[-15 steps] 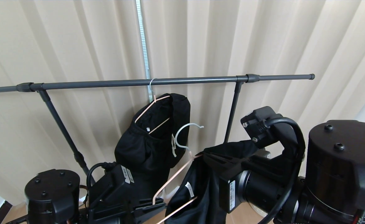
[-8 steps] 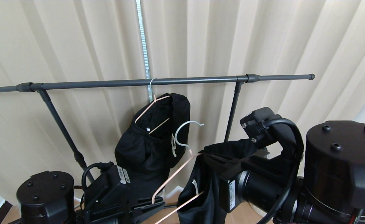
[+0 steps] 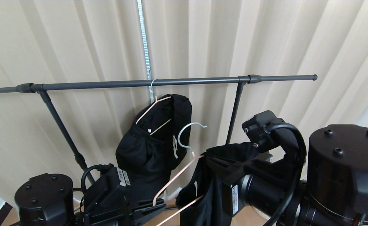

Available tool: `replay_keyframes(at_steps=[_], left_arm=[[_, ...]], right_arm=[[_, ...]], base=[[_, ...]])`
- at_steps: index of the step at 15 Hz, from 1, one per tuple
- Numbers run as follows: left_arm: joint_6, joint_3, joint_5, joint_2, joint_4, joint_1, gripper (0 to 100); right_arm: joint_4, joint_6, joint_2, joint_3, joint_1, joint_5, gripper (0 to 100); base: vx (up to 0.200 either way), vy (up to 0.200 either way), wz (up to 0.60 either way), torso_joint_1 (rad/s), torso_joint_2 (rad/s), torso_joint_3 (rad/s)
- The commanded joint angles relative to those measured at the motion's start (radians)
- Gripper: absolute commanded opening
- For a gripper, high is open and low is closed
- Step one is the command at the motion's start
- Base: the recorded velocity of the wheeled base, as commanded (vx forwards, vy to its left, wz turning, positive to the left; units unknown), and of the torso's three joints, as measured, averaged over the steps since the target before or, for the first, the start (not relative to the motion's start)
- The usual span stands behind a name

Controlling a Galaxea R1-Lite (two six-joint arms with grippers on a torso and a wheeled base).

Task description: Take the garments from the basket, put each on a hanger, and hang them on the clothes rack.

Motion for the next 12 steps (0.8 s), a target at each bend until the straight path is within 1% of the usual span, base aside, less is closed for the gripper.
replay_keyframes(at_steps=[1,4,10,12], left_arm=[[0.0,0.001,0.0,0.004,-0.001,0.001,0],[-0.002,0.001,0.0,-0.001,-0.011,0.001,0],[-0.002,0.031,0.002,-0.001,-0.133,0.006,0],[-0.002,0.037,0.002,0.001,-0.156,0.006,0]], right_arm=[[-0.002,-0.007,-0.009,0.001,0.001,0.0,0],[-0.004,-0.009,-0.042,-0.007,0.001,-0.002,0],[-0.005,-0.009,-0.045,-0.007,0.01,-0.002,0],[-0.004,-0.009,-0.044,-0.006,0.016,-0.002,0]], base=[[0.0,0.0,0.0,0.0,0.0,0.0],[0.0,0.0,0.0,0.0,0.0,0.0],[0.0,0.0,0.0,0.0,0.0,0.0],[0.0,0.0,0.0,0.0,0.0,0.0]])
